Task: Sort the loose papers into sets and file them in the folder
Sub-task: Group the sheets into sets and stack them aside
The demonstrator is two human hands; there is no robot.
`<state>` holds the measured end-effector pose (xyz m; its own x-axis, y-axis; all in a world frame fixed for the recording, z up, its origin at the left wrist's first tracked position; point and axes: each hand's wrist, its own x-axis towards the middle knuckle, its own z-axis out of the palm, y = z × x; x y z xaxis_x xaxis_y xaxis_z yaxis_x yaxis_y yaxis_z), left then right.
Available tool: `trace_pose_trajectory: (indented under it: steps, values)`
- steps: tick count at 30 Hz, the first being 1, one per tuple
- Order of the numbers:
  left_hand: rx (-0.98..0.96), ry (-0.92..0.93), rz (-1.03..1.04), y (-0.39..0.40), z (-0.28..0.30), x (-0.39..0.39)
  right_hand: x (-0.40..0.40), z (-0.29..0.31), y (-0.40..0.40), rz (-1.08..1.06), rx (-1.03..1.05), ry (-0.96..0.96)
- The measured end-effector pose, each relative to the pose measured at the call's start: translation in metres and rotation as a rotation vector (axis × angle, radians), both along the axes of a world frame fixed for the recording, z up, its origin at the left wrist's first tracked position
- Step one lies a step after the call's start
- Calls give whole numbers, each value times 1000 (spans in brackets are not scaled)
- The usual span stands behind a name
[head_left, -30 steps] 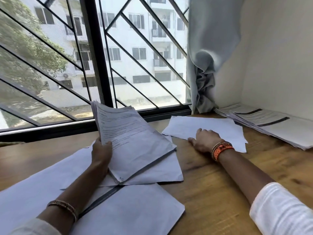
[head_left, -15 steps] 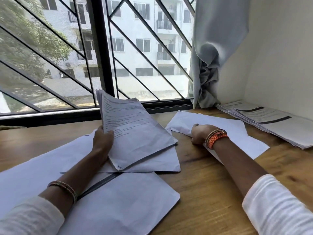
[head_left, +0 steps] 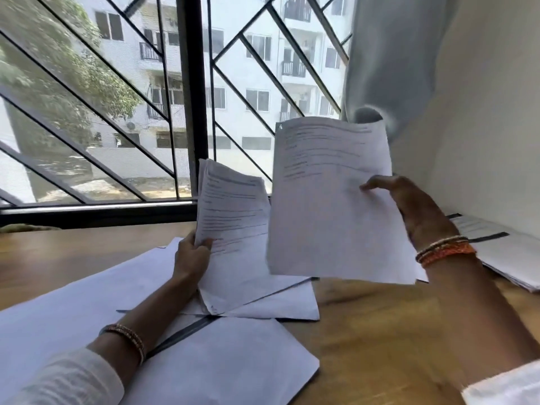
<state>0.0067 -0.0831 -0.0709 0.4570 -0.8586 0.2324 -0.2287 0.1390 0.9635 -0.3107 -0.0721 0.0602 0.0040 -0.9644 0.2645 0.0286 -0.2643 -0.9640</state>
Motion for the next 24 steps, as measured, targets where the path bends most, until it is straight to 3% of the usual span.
trace_pose_trajectory:
  steps: [3, 8, 24]
  values:
    - [-38, 89, -104, 2, 1, -2, 7, -24, -16, 103, 116, -91]
    - [-79, 181, -203, 3, -1, 1, 21, -67, -35, 81, 258, 33]
    - [-114, 207, -292, 4, -1, -3, 19, -86, -46, 94, 325, 145]
